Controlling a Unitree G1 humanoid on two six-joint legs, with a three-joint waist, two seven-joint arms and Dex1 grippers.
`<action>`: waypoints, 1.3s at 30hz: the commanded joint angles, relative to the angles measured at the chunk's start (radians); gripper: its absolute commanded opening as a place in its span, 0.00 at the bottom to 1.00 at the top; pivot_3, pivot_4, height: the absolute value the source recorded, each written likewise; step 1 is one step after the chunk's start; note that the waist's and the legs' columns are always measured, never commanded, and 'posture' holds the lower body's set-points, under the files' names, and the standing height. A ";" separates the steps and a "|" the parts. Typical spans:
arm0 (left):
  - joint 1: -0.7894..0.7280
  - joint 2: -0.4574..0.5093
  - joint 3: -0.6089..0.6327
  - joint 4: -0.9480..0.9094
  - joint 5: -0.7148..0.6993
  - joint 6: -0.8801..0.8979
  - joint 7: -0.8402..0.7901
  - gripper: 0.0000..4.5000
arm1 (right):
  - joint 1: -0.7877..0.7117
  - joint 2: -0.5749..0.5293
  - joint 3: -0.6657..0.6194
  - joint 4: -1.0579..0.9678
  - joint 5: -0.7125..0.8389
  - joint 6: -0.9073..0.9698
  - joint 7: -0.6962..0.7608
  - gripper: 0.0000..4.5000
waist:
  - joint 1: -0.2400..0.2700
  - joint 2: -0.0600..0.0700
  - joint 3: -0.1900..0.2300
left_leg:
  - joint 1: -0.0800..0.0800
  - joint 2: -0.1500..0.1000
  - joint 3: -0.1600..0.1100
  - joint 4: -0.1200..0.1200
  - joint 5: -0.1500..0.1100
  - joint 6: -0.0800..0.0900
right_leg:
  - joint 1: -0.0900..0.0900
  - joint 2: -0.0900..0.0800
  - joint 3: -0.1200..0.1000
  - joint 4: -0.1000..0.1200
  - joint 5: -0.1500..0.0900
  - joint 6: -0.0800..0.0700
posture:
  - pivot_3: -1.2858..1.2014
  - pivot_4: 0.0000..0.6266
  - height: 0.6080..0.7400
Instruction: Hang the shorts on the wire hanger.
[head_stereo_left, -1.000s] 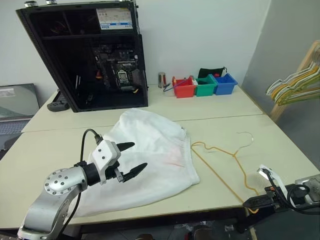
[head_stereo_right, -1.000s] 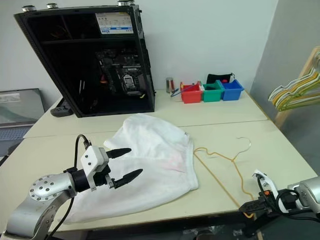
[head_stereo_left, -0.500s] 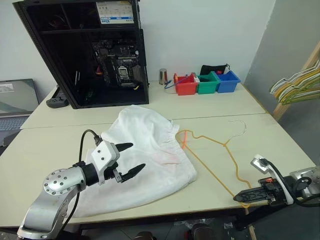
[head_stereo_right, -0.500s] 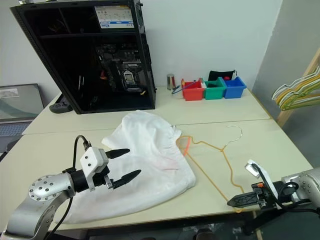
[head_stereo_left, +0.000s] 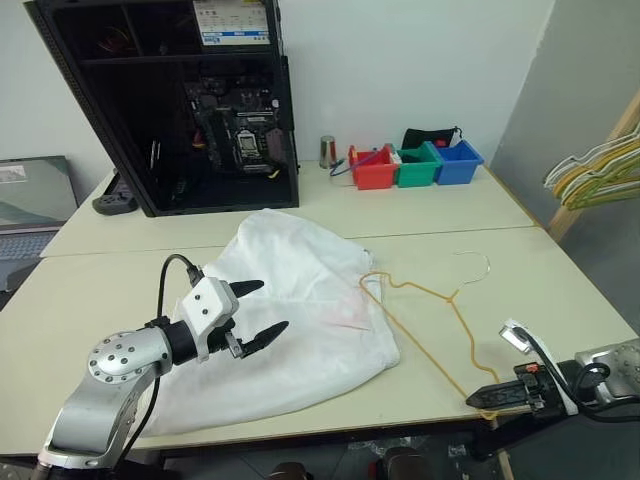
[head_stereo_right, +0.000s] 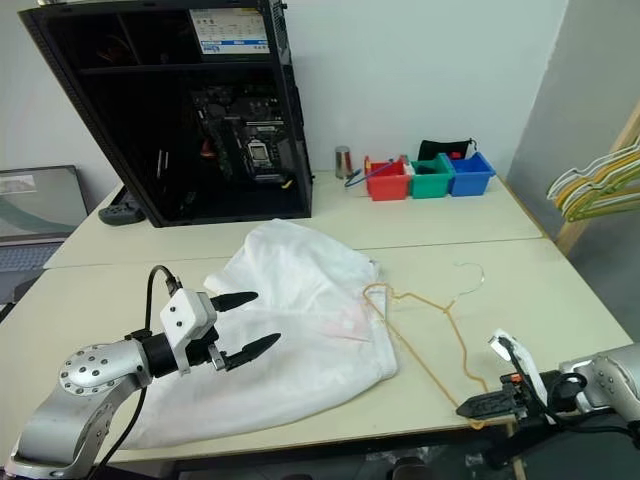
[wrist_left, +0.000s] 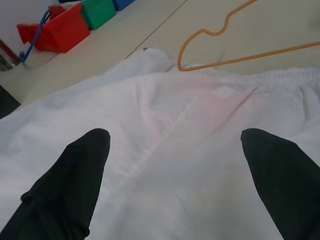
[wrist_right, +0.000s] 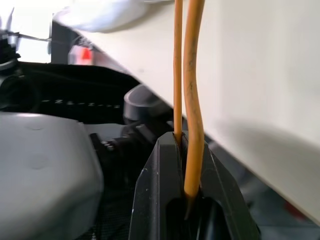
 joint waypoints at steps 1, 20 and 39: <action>0.001 0.002 0.006 -0.013 0.001 -0.028 -0.006 1.00 | 0.029 -0.079 0.017 0.063 -0.039 -0.076 0.079 0.00 | 0.000 0.000 0.000 | 0.000 0.000 0.000 0.000 0.000 0.000 | 0.000 0.000 0.000 0.000 0.000 0.000 | 0.47 0.05 1.00; 0.028 0.005 0.014 -0.024 0.011 -0.055 -0.004 1.00 | 0.021 -0.040 0.029 -0.032 0.021 -0.017 0.114 0.00 | 0.005 0.001 0.002 | 0.001 0.000 0.001 0.000 0.000 0.000 | 0.000 0.000 0.000 -0.001 0.000 0.001 | 0.49 0.01 1.00; 0.010 0.007 0.001 -0.011 0.023 -0.082 -0.008 1.00 | -0.078 0.179 0.067 0.030 0.029 0.104 -0.109 0.00 | 0.026 -0.001 -0.002 | 0.000 0.000 0.001 0.000 0.000 0.000 | -0.001 -0.001 0.000 -0.001 0.001 0.001 | 0.49 0.01 1.00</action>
